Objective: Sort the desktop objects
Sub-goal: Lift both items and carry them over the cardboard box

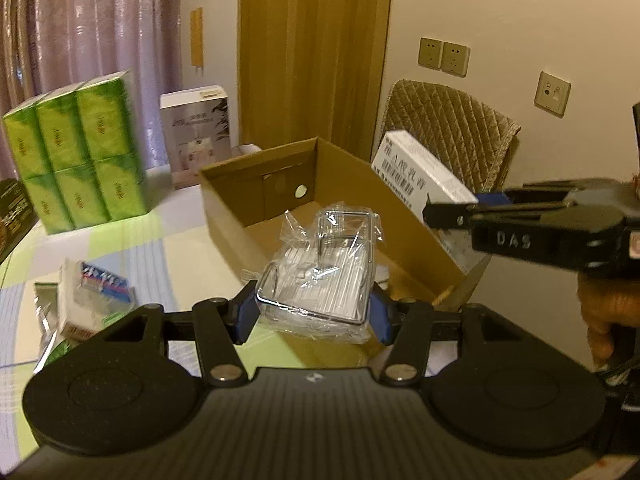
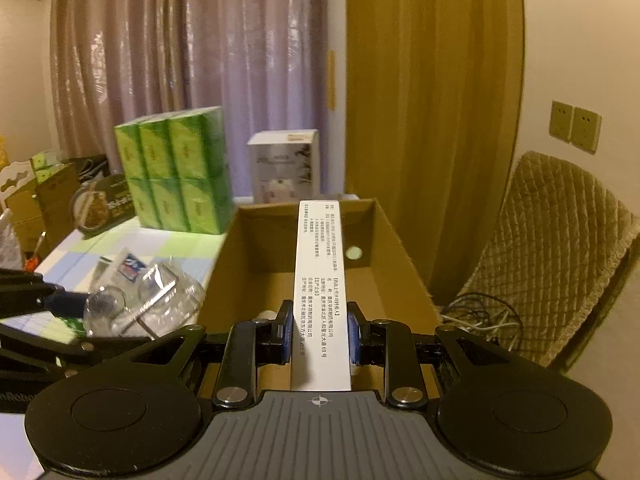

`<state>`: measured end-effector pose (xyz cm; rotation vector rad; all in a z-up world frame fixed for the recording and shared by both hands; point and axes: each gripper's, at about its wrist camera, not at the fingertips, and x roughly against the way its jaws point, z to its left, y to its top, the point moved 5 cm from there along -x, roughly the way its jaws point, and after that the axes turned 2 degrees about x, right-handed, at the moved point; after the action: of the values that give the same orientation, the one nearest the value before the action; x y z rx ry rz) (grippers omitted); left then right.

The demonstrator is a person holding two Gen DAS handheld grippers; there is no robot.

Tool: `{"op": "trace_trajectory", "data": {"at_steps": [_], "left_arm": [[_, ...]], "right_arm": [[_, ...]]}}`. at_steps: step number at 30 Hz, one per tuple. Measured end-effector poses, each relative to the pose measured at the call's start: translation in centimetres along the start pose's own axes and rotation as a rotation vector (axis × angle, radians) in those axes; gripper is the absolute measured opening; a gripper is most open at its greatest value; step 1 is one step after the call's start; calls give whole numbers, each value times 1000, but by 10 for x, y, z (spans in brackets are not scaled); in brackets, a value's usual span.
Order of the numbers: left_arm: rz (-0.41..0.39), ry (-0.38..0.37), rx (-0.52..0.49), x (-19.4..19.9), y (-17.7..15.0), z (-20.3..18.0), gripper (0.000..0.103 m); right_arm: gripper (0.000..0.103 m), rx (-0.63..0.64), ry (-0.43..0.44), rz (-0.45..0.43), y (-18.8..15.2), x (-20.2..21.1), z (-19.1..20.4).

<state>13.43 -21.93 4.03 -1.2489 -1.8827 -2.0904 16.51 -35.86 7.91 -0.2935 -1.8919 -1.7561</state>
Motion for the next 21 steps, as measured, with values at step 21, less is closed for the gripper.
{"op": "trace_trajectory", "data": {"at_steps": [21], "left_arm": [[66,-44,33,-64,11,-19,51]], "right_arm": [[22,-58,4,38,-12,-31,-41]]}}
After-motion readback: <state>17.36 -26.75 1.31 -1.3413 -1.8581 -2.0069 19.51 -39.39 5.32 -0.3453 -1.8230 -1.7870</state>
